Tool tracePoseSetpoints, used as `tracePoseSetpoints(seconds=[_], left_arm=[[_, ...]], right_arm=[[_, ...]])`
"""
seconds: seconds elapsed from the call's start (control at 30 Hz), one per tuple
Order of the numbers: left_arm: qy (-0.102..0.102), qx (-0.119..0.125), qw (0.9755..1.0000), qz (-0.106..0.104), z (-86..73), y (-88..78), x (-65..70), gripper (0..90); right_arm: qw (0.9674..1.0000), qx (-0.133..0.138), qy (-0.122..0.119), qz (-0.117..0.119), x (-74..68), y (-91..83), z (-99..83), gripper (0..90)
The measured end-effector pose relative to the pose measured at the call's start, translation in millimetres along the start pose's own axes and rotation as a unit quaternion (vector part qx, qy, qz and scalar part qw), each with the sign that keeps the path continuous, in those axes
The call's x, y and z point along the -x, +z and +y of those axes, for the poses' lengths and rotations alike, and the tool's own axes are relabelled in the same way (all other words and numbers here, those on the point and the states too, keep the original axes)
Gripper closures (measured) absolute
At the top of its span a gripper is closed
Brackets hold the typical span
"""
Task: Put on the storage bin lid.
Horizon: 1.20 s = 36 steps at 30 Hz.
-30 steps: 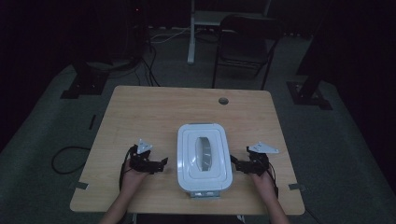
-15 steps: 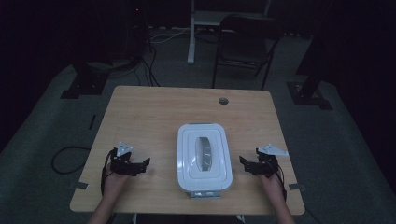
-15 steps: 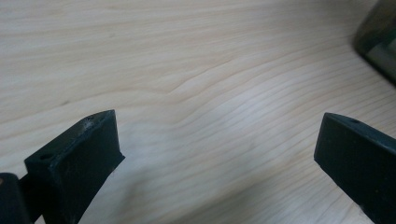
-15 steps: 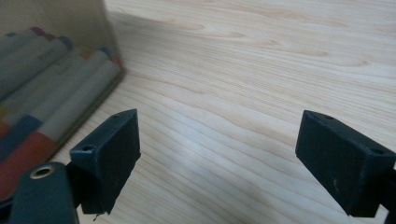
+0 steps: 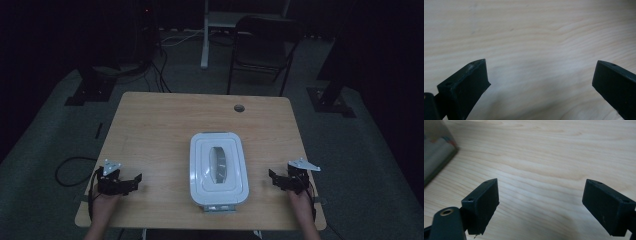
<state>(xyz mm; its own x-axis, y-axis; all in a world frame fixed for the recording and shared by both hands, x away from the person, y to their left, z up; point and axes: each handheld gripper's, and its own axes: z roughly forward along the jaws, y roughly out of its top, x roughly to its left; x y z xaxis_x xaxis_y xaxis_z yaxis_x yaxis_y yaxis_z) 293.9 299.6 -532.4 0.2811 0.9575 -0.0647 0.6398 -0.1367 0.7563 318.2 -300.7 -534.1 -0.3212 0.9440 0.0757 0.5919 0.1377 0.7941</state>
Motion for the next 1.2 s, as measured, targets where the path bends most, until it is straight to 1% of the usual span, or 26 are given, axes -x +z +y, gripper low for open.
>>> tracePoseSetpoints(seconds=[0.07,0.13,0.17,0.23,0.3,0.33,0.4,0.47,0.53,0.63,0.73,0.8,0.83,0.87,0.9,0.97,1.2], left_arm=[[-0.007,-0.004,1.0,0.006,-4.9,-3.4,-4.8,1.1],[-0.019,-0.004,0.9997,0.012,-9.8,-6.9,-10.9,1.1],[-0.023,-0.004,0.9996,0.014,-11.2,-8.1,-13.1,1.1],[-0.033,-0.005,0.9992,0.024,-14.0,-10.9,-18.7,1.1],[-0.041,-0.008,0.9984,0.039,-15.3,-13.5,-23.6,1.1],[-0.044,-0.009,0.9976,0.052,-16.3,-14.7,-25.7,1.1],[-0.04,-0.017,0.9958,0.081,-18.0,-15.9,-29.0,1.0],[-0.044,-0.018,0.9948,0.09,-19.4,-16.5,-32.2,1.0],[-0.054,-0.018,0.9934,0.1,-21.2,-17.9,-35.3,1.0],[-0.064,-0.019,0.9925,0.103,-23.7,-18.3,-39.4,1.1],[-0.069,-0.026,0.9919,0.103,-25.5,-16.8,-42.1,1.0],[-0.066,-0.029,0.992,0.103,-26.4,-15.6,-41.7,1.1],[-0.063,-0.031,0.9922,0.102,-26.5,-15.2,-41.3,1.0],[-0.059,-0.039,0.9925,0.1,-26.4,-14.3,-40.7,1.0],[-0.057,-0.043,0.9926,0.098,-26.3,-13.8,-40.1,1.1],[-0.051,-0.049,0.992,0.105,-25.8,-12.9,-38.5,1.1],[-0.05,-0.049,0.992,0.105,-25.5,-12.3,-38.3,1.1]], right_arm=[[0.9999,-0.002,0.007,-0.013,3.6,-1.5,-3.2,13.6],[0.9996,-0.003,0.015,-0.022,6.8,-2.5,-5.7,13.6],[0.9993,-0.003,0.018,-0.032,9.0,-3.0,-7.4,13.7],[0.9988,-0.007,0.023,-0.042,11.6,-3.6,-9.1,13.7],[0.9982,-0.008,0.026,-0.054,13.7,-3.6,-10.7,13.7],[0.9979,-0.009,0.028,-0.057,14.2,-3.7,-11.4,13.7],[0.9969,-0.013,0.032,-0.071,15.9,-3.0,-14.3,13.7],[0.996,-0.018,0.038,-0.079,17.7,-2.0,-16.7,13.7],[0.9952,-0.019,0.046,-0.085,19.2,-1.9,-17.4,13.7],[0.9943,-0.029,0.049,-0.091,19.6,0.1,-16.6,13.7],[0.9932,-0.039,0.047,-0.099,19.0,2.0,-15.9,13.8],[0.9919,-0.048,0.041,-0.11,17.0,3.9,-15.4,13.8],[0.9922,-0.05,0.046,-0.105,17.1,4.4,-15.2,13.7],[0.9923,-0.05,0.047,-0.104,17.4,4.5,-15.2,13.7],[0.9919,-0.049,0.05,-0.106,17.7,4.4,-15.3,13.8],[0.9916,-0.05,0.052,-0.107,17.9,4.4,-15.2,13.5],[0.9915,-0.052,0.052,-0.108,18.0,4.7,-15.1,12.7]])
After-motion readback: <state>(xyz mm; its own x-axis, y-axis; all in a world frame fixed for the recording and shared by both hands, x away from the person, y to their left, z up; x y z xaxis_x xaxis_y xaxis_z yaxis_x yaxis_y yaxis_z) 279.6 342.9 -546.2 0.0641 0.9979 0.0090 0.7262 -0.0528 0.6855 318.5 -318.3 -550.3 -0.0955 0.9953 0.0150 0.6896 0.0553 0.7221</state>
